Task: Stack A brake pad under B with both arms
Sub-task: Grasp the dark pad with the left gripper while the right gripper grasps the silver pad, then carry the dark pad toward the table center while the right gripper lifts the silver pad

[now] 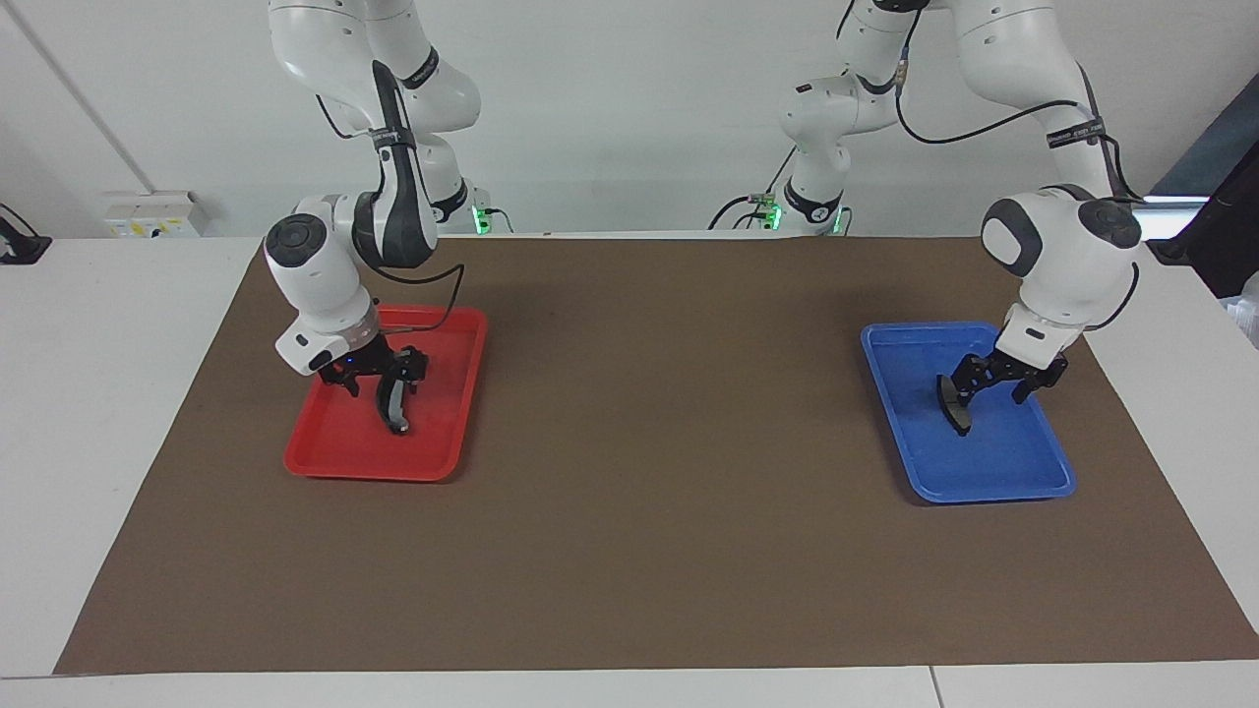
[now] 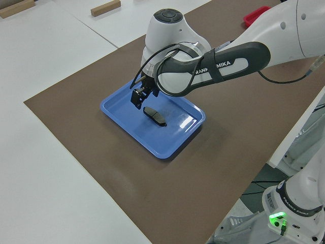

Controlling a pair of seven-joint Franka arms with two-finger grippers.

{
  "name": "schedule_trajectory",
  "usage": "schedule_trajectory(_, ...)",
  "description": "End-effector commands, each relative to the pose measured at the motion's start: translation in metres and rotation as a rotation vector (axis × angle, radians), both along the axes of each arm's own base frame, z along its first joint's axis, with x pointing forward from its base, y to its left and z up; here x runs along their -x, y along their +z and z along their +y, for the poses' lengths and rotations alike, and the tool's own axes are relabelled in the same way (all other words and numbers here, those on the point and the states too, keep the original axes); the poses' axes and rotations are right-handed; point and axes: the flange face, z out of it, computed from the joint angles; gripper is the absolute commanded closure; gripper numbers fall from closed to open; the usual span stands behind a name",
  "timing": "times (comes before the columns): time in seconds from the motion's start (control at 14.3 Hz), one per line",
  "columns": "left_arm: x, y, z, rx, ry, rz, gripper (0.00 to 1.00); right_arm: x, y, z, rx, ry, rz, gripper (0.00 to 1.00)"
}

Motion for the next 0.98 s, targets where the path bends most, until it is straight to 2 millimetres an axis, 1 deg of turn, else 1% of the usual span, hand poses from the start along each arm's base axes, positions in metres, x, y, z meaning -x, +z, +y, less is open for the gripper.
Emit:
schedule_trajectory(0.0,0.013,-0.024,0.0,0.003,-0.01,0.004,0.06,0.003,-0.015,-0.003,-0.011,-0.012,0.013,0.01)
schedule_trajectory(0.14,0.02,-0.037,-0.002,0.003,-0.009,-0.005,0.08,0.005,-0.017,-0.002,-0.01,-0.009,0.019,0.05)
schedule_trajectory(0.35,0.022,-0.042,-0.007,0.004,-0.018,0.002,0.1,0.008,-0.02,-0.002,-0.01,-0.005,0.024,0.15)
schedule_trajectory(0.42,0.027,-0.047,-0.009,0.006,-0.021,0.011,0.1,0.008,-0.021,-0.003,-0.01,-0.002,0.025,0.19)
schedule_trajectory(0.49,0.031,-0.05,-0.008,0.006,-0.018,0.014,0.12,0.009,-0.021,-0.003,-0.01,0.002,0.027,0.21)
schedule_trajectory(0.63,0.032,-0.051,-0.007,0.006,-0.015,0.015,0.12,0.008,-0.02,-0.003,-0.01,0.002,0.025,0.28)
schedule_trajectory(0.7,0.032,-0.051,-0.009,0.006,-0.02,0.015,0.18,0.009,-0.021,-0.003,-0.01,0.002,0.027,0.33)
schedule_trajectory(0.77,0.033,-0.051,-0.008,0.007,-0.017,0.022,0.32,0.009,-0.02,-0.003,-0.011,0.002,0.027,0.37)
schedule_trajectory(0.91,0.028,-0.044,-0.006,0.004,-0.015,0.006,0.63,0.009,-0.02,-0.003,-0.011,0.003,0.03,0.51)
